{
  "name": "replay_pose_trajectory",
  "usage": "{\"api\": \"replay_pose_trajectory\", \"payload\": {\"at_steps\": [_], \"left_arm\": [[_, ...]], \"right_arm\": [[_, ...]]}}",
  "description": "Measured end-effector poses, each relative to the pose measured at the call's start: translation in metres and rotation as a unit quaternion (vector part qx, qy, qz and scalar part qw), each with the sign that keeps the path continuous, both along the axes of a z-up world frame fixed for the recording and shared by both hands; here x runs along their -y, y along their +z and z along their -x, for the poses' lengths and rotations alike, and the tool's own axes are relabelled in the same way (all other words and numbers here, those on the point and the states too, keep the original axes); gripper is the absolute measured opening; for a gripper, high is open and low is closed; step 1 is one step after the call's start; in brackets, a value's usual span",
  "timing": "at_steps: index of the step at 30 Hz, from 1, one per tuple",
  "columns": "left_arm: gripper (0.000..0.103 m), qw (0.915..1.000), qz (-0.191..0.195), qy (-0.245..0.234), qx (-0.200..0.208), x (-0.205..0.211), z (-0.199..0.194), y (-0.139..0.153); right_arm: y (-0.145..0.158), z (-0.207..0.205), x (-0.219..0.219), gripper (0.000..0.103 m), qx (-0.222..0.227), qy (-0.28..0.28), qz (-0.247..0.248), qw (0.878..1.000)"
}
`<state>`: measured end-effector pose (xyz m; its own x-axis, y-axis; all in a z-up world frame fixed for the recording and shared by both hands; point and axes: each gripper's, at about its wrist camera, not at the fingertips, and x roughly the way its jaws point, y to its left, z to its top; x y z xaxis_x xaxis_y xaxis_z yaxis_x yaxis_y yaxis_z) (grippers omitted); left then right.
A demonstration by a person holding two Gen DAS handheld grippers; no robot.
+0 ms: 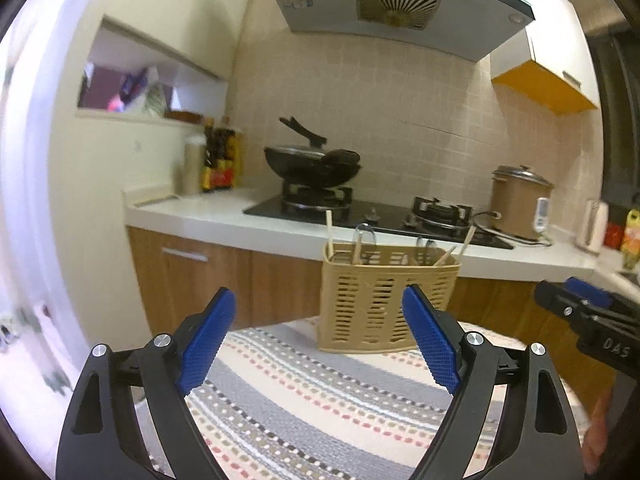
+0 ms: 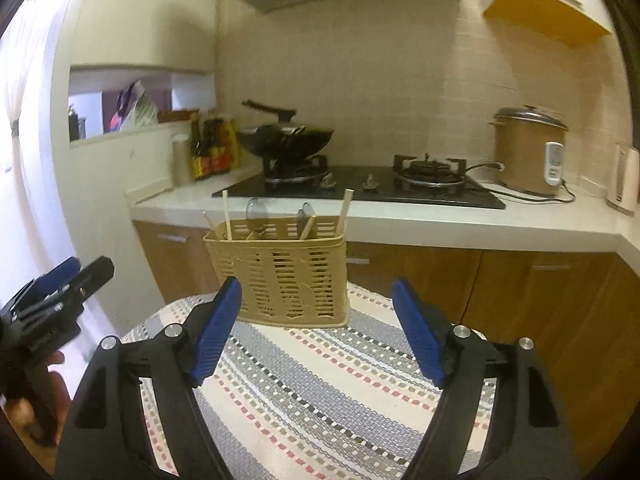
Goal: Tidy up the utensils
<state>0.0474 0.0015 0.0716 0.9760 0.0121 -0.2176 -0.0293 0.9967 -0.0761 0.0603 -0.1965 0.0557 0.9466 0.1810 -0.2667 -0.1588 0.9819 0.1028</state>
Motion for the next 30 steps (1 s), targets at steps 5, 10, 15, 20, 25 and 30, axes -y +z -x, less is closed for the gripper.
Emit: {"api": "replay_pose_trajectory", "payload": {"at_steps": [5, 10, 15, 20, 25, 30], "left_arm": [[0.083, 0.9987, -0.035, 0.017, 0.033, 0.024, 0.005, -0.023], [0.083, 0.9978, -0.039, 0.039, 0.036, 0.027, 0.005, -0.038], [0.083, 0.9961, -0.052, 0.061, 0.037, 0.028, 0.002, -0.046], [0.086, 0.9974, -0.047, 0.050, 0.022, 0.032, -0.002, -0.047], [0.093, 0.9978, -0.045, 0.046, 0.014, 0.029, -0.005, -0.049], [0.095, 0.9989, -0.036, 0.030, -0.005, 0.028, -0.011, -0.052]], "right_arm": [[-0.022, 0.004, -0.009, 0.085, 0.033, -0.021, 0.026, 0.999], [-0.036, 0.010, -0.006, 0.087, 0.059, -0.033, 0.017, 0.998], [-0.039, 0.014, -0.003, 0.091, 0.082, -0.056, 0.036, 0.994], [-0.040, 0.016, -0.005, 0.095, 0.083, -0.058, 0.040, 0.994], [-0.043, 0.013, -0.010, 0.095, 0.072, -0.055, 0.049, 0.995], [-0.045, 0.011, -0.009, 0.095, 0.067, -0.060, 0.049, 0.995]]}}
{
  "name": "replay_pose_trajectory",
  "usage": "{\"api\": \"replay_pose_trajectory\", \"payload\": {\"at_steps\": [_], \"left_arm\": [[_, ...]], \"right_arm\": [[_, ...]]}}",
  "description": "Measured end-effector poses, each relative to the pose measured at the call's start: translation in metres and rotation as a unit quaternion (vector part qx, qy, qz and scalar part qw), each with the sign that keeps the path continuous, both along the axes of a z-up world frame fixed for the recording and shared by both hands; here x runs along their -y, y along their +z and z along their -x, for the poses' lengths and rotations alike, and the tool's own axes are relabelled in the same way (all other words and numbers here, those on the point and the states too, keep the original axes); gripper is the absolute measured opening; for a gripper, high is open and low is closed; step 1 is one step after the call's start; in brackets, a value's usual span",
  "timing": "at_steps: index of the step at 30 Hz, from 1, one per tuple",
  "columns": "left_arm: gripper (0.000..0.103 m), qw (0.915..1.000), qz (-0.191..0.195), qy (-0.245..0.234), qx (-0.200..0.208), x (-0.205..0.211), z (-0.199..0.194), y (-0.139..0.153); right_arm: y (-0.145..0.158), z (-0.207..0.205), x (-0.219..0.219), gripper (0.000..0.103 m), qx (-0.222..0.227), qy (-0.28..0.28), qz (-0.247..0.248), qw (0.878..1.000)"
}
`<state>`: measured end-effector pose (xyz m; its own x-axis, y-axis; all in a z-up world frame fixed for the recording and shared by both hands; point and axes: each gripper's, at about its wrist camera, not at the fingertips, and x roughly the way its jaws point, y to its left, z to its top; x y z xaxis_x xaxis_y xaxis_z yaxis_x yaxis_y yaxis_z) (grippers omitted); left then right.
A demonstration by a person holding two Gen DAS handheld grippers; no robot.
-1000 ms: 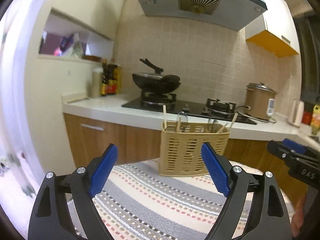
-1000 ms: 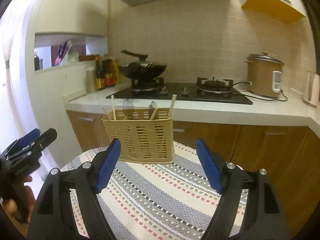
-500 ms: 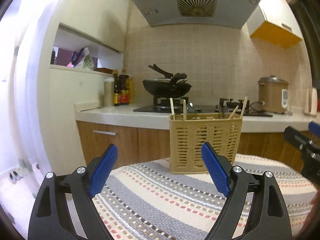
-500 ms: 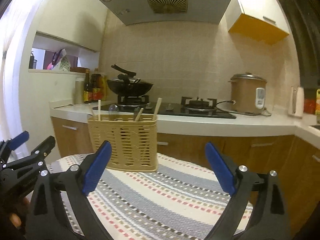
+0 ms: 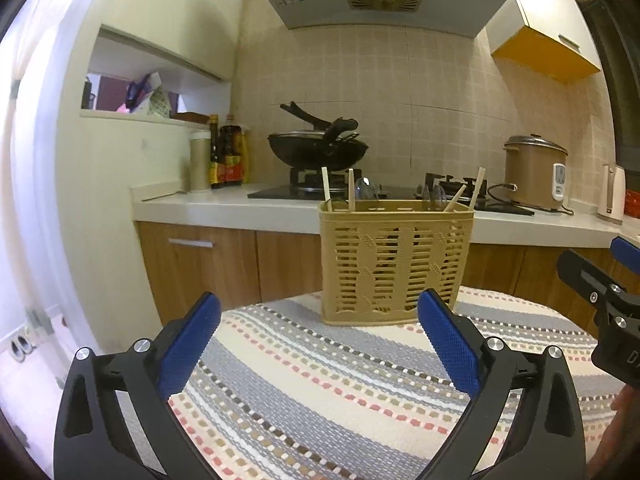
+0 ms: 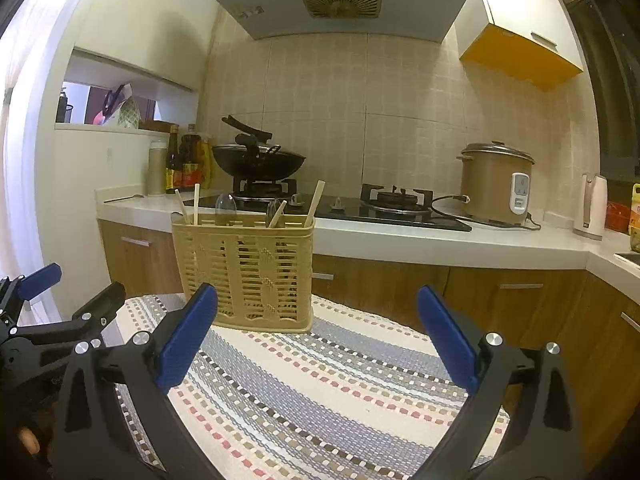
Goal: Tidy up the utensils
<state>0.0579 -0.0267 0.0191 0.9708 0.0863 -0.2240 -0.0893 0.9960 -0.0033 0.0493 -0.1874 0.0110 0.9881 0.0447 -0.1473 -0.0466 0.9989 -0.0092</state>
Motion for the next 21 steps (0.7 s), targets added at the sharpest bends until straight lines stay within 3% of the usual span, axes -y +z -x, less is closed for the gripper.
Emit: {"api": "replay_pose_trajectory", "payload": {"at_steps": [21], "left_arm": [[0.095, 1.0000, -0.005, 0.001, -0.008, 0.0020, -0.0018, -0.0023]], "right_arm": [[0.0006, 0.0006, 0.0032, 0.095, 0.002, -0.023, 0.000, 1.000]]}}
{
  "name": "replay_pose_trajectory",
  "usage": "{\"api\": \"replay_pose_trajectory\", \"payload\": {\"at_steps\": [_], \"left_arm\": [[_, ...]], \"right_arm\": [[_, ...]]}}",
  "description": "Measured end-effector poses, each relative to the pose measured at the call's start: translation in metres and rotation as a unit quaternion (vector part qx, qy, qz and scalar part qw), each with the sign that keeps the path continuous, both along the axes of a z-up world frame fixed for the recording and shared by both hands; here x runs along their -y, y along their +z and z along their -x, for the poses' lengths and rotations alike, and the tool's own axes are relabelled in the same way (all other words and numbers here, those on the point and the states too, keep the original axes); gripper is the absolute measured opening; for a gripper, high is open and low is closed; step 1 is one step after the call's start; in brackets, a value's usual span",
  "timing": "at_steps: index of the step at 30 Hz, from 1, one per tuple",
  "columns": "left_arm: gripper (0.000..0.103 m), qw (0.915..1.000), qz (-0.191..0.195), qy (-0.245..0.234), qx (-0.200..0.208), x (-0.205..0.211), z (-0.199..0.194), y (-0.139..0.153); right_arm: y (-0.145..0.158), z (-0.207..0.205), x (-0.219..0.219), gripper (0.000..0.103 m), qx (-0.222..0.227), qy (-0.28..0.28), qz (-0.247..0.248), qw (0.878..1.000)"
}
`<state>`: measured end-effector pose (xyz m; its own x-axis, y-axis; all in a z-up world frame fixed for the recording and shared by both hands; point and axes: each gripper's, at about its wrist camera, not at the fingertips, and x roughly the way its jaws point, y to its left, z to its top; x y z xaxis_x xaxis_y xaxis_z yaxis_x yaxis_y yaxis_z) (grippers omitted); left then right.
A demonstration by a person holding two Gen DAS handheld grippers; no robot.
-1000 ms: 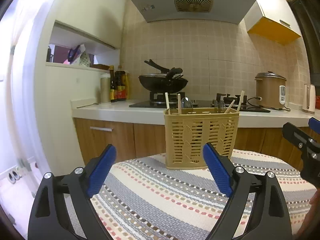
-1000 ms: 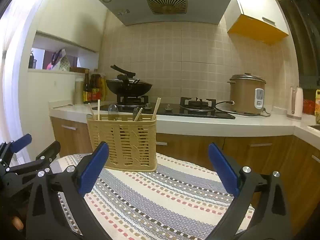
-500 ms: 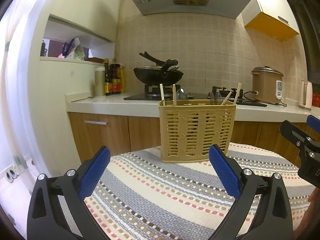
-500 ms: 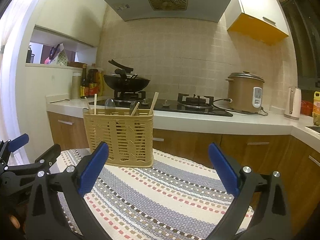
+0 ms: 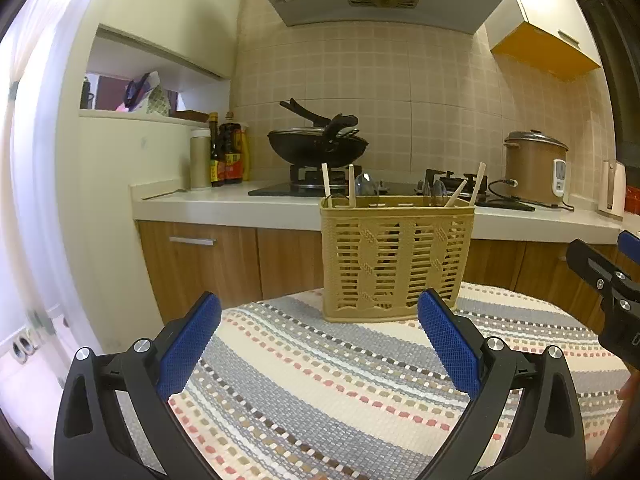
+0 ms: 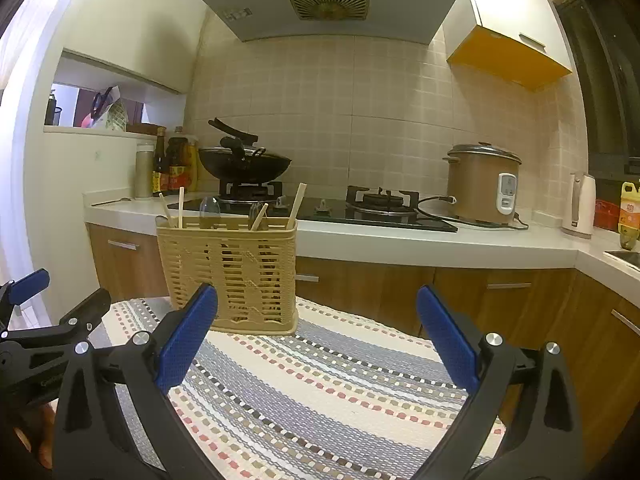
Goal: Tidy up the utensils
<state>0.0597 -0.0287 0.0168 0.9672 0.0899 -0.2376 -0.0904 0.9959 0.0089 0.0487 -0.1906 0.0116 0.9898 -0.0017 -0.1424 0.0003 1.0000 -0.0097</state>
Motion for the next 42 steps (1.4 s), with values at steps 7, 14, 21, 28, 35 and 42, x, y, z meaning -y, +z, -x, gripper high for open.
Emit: {"api": "replay_pose_trajectory", "payload": {"at_steps": [7, 14, 21, 28, 35, 42], "left_arm": [[0.095, 0.9999, -0.009, 0.004, -0.001, 0.0024, 0.0001, -0.0008], [0.095, 0.9999, -0.009, 0.005, -0.003, 0.0031, 0.0001, -0.0016], [0.095, 0.9999, -0.012, 0.005, -0.007, 0.0027, 0.0003, -0.0016], [0.095, 0.9999, -0.009, 0.007, -0.011, 0.0013, -0.0009, -0.0022], [0.095, 0.9998, -0.010, 0.006, -0.013, 0.0015, -0.0015, -0.0023], [0.095, 0.9998, -0.010, 0.006, -0.014, 0.0015, -0.0015, -0.0032]], "right_arm": [[0.0000, -0.0001, 0.0008, 0.095, -0.002, -0.002, -0.001, 1.000], [0.0011, 0.0007, 0.0051, 0.095, 0.002, -0.006, -0.008, 1.000], [0.0005, 0.0003, 0.0037, 0.095, -0.002, -0.003, -0.007, 1.000], [0.0009, 0.0010, 0.0025, 0.095, -0.002, -0.004, -0.005, 1.000], [0.0007, 0.0008, 0.0018, 0.095, -0.003, -0.002, -0.006, 1.000], [0.0005, 0.0008, 0.0008, 0.095, -0.005, -0.001, -0.004, 1.000]]}}
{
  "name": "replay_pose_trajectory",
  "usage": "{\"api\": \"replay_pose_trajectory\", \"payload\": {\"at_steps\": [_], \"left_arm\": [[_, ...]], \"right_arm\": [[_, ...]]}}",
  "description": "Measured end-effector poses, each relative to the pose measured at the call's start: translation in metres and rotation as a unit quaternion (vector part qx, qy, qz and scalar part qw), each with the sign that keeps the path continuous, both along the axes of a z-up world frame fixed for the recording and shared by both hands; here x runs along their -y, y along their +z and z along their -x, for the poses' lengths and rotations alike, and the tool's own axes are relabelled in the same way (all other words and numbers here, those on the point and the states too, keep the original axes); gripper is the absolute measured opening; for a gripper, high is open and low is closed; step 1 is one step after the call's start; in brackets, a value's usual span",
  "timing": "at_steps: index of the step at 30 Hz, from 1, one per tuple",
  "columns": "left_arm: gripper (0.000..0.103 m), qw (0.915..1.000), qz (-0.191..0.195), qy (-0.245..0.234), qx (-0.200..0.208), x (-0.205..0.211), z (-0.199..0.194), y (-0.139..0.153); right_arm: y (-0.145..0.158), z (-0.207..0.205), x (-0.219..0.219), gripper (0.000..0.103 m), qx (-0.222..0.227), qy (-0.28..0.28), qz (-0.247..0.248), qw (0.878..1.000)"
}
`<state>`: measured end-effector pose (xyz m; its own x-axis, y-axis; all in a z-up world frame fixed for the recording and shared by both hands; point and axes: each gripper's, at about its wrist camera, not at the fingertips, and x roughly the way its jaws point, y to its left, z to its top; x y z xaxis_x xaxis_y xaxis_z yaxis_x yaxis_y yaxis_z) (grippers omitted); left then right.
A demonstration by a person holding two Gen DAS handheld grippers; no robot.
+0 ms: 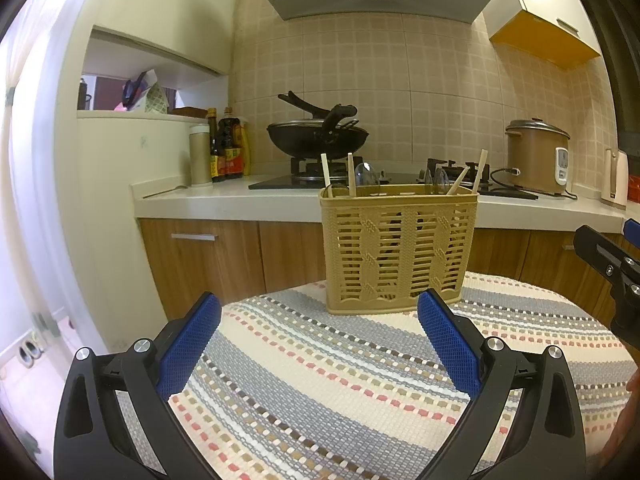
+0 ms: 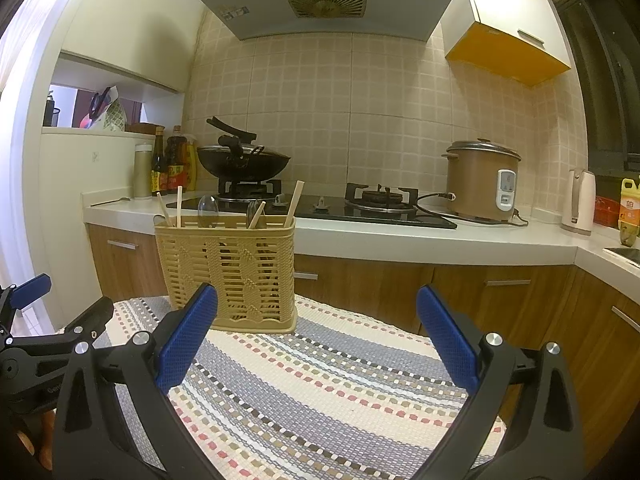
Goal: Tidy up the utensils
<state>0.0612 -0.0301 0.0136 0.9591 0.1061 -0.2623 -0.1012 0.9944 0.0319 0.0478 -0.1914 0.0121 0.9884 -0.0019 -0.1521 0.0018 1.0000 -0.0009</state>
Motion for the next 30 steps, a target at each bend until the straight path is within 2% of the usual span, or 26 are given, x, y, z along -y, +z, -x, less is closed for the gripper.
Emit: {"api": "replay_pose_trajectory", "payload": {"at_steps": [30], "left_arm": [[0.095, 0.9999, 0.003, -0.013, -0.005, -0.0003, -0.0022, -0.0001]], "right_arm": [[0.0013, 0.0001, -0.0018, 0.095, -0.002, 0.002, 0.001, 1.000]]}}
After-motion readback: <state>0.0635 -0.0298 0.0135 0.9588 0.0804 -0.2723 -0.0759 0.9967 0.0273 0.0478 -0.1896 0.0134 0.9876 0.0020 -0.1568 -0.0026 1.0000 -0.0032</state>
